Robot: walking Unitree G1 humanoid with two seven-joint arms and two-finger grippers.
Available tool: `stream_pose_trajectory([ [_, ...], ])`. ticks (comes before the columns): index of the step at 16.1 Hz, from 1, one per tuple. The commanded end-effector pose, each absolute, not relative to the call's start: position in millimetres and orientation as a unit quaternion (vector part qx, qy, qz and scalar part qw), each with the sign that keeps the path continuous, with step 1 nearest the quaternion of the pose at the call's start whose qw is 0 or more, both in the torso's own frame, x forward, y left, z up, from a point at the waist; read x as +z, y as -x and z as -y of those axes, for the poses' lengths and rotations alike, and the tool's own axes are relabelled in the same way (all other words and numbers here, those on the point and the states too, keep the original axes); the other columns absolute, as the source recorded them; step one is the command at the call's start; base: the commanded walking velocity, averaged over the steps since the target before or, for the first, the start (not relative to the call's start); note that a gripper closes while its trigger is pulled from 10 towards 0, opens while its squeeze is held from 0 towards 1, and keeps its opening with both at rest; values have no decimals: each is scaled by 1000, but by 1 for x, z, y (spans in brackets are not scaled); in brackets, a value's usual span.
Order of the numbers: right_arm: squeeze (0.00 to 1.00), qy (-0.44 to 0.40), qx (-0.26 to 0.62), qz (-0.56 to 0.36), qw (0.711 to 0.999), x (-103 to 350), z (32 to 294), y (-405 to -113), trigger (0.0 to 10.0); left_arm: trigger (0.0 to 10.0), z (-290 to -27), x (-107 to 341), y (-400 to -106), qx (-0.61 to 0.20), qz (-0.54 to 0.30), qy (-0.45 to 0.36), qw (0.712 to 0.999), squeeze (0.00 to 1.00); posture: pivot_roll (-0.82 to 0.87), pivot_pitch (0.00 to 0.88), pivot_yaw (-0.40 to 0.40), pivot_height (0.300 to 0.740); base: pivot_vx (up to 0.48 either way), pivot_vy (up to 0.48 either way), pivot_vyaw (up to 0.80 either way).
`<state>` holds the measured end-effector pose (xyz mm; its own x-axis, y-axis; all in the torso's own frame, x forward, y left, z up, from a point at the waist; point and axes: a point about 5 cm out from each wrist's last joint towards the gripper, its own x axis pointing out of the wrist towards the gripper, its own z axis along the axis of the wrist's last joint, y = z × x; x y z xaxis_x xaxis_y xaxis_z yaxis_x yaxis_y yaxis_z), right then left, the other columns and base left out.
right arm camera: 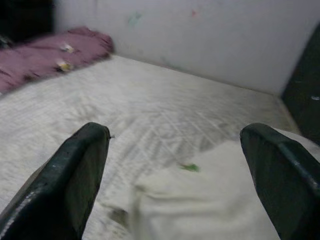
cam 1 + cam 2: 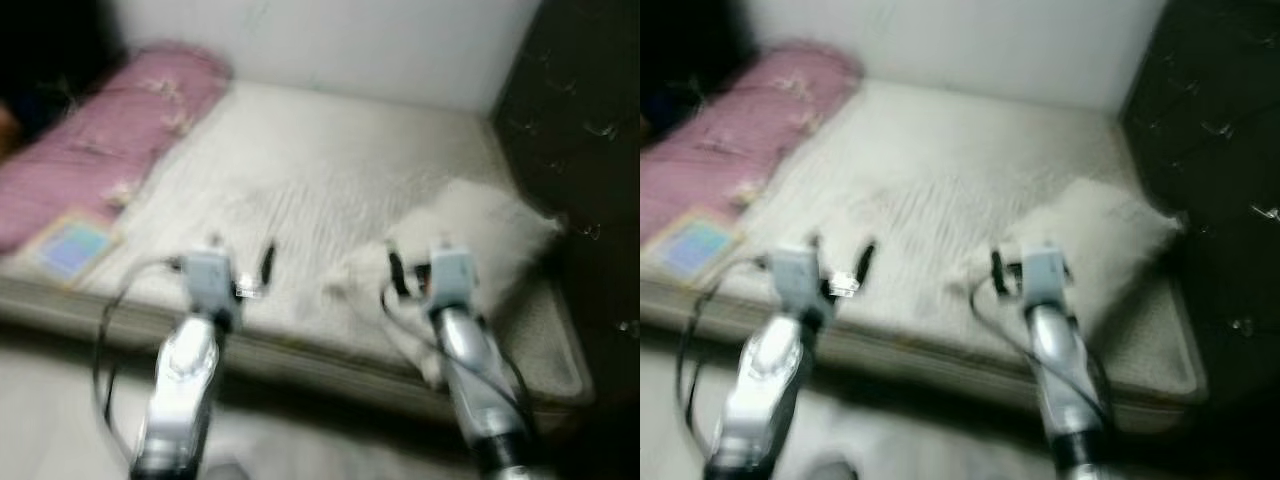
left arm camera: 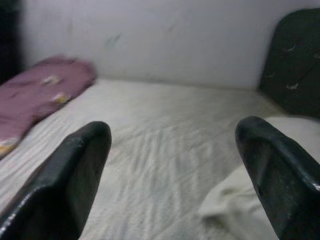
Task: Clean up the room
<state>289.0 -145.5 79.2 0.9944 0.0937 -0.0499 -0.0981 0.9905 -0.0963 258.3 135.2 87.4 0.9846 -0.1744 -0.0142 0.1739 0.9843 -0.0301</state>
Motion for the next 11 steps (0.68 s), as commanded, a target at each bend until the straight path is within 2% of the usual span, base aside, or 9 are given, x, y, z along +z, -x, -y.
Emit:
stream_pose_trajectory([
  [1, 0, 47, 46, -20, 998, 82, 145, -291, 10000, 10000, -132, 93, -262, -98, 0, 13, 995, 0, -17, 0, -37, 740, 379, 0, -800],
  [2, 0, 46, 46, -18, 998, 82, 145, -292, 10000, 10000, -131, 93, -262, -99, 0, 13, 995, 0, -17, 0, -37, 740, 375, 0, -800],
  [8, 0, 48, 44, -16, 998, 83, 146, -293, 10000, 10000, -131, 92, -263, -101, -2, 14, 995, 0, -21, 0, -36, 740, 371, 0, 0],
  [11, 0, 49, 44, -16, 998, 83, 146, -293, 10000, 10000, -131, 89, -263, -86, -10, 4, 996, 0, -17, 0, -39, 740, 0, 0, 0],
])
